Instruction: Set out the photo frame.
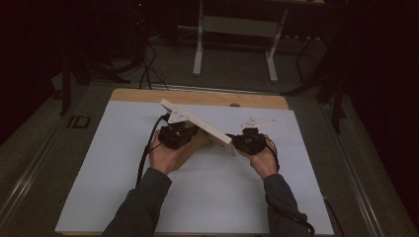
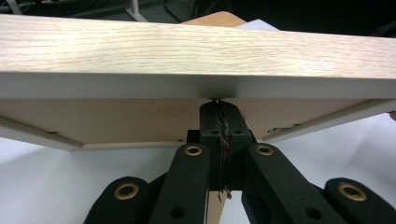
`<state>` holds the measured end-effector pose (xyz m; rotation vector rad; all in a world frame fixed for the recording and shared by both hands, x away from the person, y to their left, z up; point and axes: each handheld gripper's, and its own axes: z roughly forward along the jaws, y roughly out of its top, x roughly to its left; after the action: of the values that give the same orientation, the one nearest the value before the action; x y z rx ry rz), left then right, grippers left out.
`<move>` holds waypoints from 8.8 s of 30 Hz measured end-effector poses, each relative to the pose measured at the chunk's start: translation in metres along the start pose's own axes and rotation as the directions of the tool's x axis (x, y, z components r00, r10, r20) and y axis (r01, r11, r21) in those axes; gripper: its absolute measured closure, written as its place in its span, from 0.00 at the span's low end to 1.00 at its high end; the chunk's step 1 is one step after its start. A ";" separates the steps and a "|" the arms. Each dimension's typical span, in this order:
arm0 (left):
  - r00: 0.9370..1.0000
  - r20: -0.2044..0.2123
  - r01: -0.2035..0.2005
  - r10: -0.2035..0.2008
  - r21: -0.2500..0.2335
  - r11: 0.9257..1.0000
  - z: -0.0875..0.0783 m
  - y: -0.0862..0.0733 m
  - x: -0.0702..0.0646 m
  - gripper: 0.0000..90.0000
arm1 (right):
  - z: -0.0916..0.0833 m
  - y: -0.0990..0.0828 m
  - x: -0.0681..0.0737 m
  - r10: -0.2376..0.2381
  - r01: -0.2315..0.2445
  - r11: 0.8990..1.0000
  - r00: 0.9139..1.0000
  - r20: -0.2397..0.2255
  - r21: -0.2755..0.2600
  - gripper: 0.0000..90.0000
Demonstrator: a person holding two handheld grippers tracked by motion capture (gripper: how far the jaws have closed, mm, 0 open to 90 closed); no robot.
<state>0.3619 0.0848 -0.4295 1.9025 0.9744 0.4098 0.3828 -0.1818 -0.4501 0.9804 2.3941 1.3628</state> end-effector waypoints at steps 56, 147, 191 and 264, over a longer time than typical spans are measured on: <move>0.999 0.024 -0.047 0.047 0.017 0.999 0.006 0.003 -0.013 1.00 | -0.008 -0.006 0.018 -0.060 0.060 0.998 0.998 -0.033 -0.001 1.00; 0.989 0.122 -0.092 0.087 0.032 0.995 0.001 -0.007 0.003 1.00 | 0.014 0.006 0.059 -0.161 0.164 0.986 0.979 -0.126 0.013 1.00; 0.973 0.138 0.200 -0.185 -0.108 0.974 -0.048 0.000 0.038 0.67 | 0.011 -0.004 0.047 -0.133 0.136 0.990 0.987 -0.088 0.025 0.89; 0.994 -0.047 0.102 -0.102 -0.011 0.995 -0.038 -0.003 -0.013 0.71 | 0.007 -0.013 0.038 -0.104 0.107 0.994 0.992 -0.069 0.030 0.86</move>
<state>0.3290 0.0980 -0.4116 1.8334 1.0946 0.4006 0.3521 -0.1575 -0.4592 0.8155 2.4866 1.3425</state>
